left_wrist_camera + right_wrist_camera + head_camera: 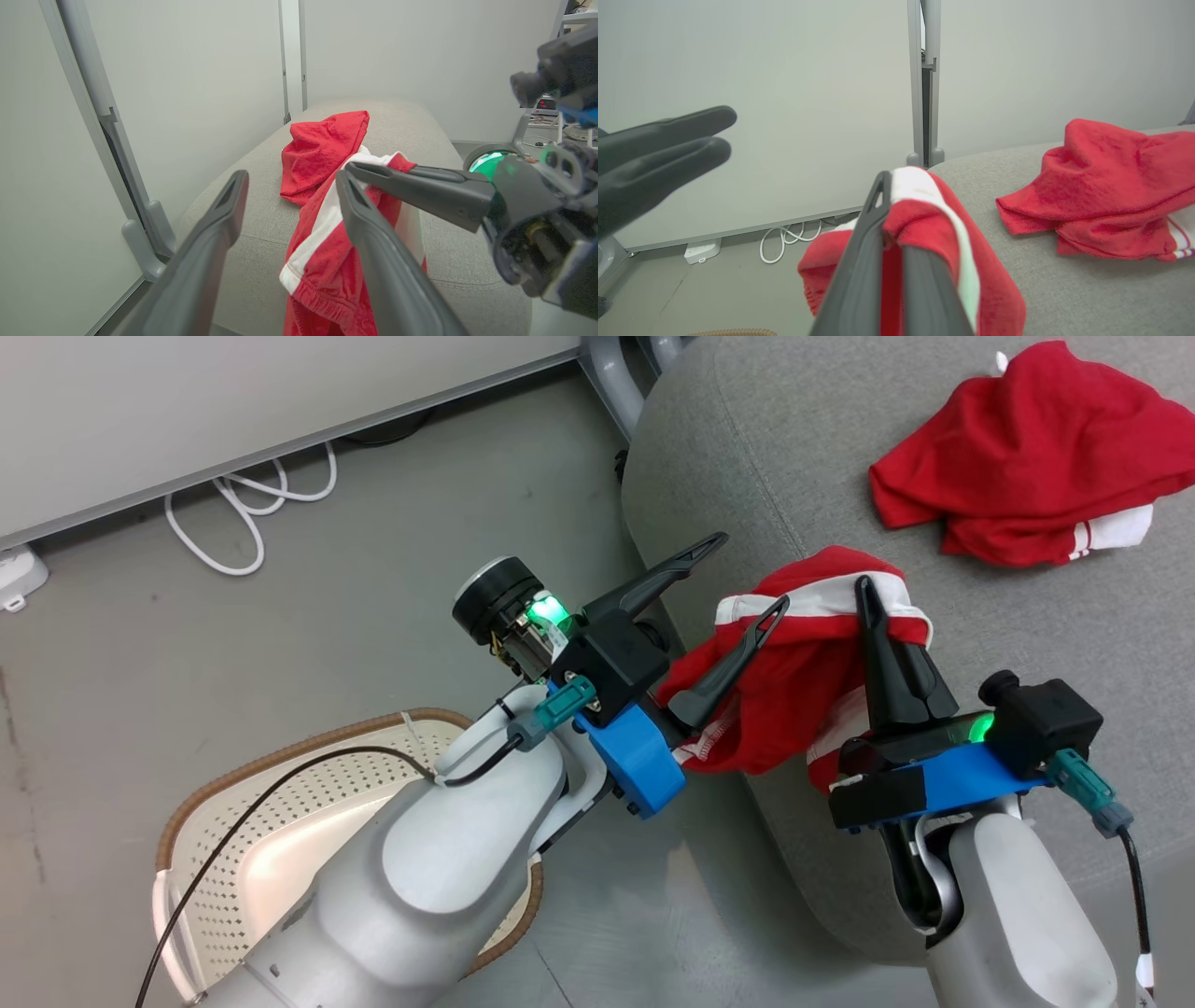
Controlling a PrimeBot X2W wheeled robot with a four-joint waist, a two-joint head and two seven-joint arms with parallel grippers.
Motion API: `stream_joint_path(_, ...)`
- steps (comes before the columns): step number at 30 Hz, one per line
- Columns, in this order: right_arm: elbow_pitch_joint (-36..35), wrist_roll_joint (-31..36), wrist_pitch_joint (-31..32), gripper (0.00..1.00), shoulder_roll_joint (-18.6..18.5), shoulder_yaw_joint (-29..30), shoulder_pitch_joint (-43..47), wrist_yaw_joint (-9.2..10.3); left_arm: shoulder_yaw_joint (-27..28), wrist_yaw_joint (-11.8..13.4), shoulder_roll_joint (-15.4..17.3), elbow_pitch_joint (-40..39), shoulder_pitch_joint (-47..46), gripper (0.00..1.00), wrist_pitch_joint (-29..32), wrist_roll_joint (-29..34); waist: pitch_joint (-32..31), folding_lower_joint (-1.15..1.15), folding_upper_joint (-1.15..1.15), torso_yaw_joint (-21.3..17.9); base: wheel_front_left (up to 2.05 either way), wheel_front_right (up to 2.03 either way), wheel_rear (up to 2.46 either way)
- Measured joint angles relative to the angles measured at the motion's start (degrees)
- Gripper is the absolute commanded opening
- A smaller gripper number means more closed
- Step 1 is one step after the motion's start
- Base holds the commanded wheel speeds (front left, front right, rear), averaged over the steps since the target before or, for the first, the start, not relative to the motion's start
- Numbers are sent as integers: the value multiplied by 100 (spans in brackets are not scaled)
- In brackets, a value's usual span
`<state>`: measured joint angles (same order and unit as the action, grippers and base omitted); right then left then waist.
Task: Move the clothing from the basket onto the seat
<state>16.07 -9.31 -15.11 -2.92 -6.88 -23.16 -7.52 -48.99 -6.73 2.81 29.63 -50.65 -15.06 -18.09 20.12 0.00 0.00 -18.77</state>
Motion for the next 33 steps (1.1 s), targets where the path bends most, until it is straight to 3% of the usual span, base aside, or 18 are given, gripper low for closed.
stream_joint_path(10, -92, -103, 0, 0, 0, 243, 142, 0, -226, -33, 0, 97, 47, 100, 0, -42, 171, 0, 0, -323, 0, 0, 0)
stream_joint_path(25, -286, 193, 1, 0, -3, 354, -360, 0, -127, -24, 19, 80, 26, 100, -1, -38, 353, 0, 0, -227, 0, 0, 0)
stream_joint_path(33, -800, 321, 0, 0, -611, 750, -1610, 0, -38, 8, 133, 21, -136, 100, -1, 54, 725, 0, 0, -172, 0, 0, 0)
